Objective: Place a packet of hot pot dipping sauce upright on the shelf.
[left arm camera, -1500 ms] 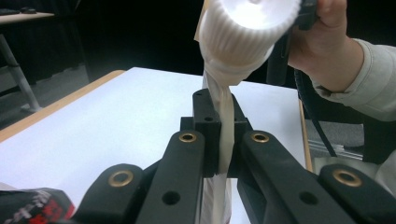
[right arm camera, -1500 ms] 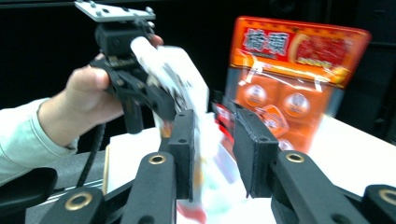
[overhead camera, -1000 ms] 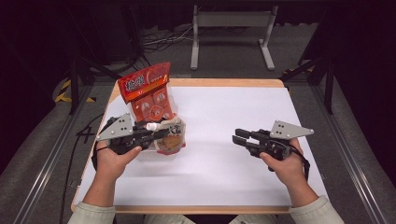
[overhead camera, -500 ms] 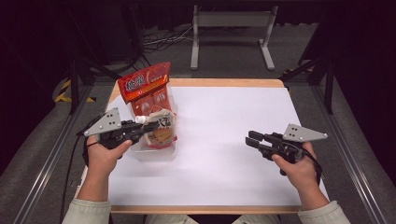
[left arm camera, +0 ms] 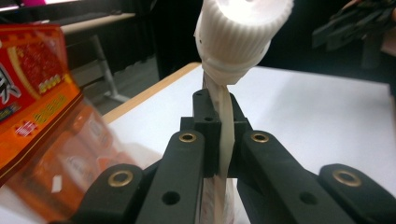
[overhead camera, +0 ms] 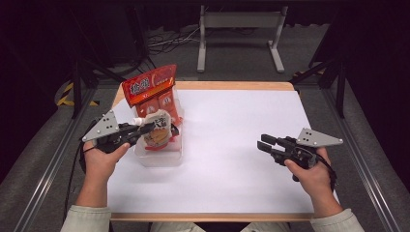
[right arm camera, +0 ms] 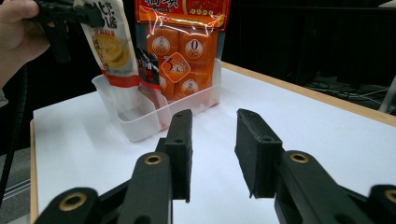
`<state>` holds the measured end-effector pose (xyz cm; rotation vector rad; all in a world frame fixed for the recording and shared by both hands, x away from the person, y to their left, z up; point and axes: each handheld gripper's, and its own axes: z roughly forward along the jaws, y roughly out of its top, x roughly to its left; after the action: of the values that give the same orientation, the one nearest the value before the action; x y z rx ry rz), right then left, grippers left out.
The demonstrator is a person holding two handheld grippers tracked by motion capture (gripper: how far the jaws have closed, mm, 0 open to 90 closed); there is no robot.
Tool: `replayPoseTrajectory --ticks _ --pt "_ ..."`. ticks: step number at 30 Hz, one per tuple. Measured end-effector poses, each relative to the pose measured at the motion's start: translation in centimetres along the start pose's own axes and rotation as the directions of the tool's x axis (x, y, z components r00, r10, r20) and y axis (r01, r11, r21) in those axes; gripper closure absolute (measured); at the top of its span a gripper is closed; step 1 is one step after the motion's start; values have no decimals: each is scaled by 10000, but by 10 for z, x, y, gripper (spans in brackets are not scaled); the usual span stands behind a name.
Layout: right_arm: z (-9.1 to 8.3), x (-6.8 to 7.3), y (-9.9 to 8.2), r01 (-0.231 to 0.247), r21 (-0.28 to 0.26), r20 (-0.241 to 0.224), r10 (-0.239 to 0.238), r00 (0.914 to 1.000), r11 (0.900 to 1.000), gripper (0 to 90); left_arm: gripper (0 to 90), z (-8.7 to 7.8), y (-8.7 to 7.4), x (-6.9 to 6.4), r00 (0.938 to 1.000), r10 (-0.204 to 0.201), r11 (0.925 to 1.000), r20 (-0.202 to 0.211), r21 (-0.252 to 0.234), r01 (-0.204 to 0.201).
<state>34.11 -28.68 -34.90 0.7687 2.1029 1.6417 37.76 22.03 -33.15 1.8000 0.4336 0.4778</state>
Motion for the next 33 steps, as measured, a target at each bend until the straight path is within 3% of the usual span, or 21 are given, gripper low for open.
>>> replayPoseTrajectory --ticks 9,17,33 --pt "2 0 1 -2 -33 -31 2 10000 10000 670 889 -3 -6 1 9998 -111 9997 189 -235 116" --pt "2 0 2 -21 -68 -114 20 9999 10000 664 889 0 -15 2 9976 -279 9992 640 -270 297" --pt "5 -1 2 -54 -47 -196 53 9998 10000 653 889 11 -37 3 9901 -933 9956 1052 180 919"
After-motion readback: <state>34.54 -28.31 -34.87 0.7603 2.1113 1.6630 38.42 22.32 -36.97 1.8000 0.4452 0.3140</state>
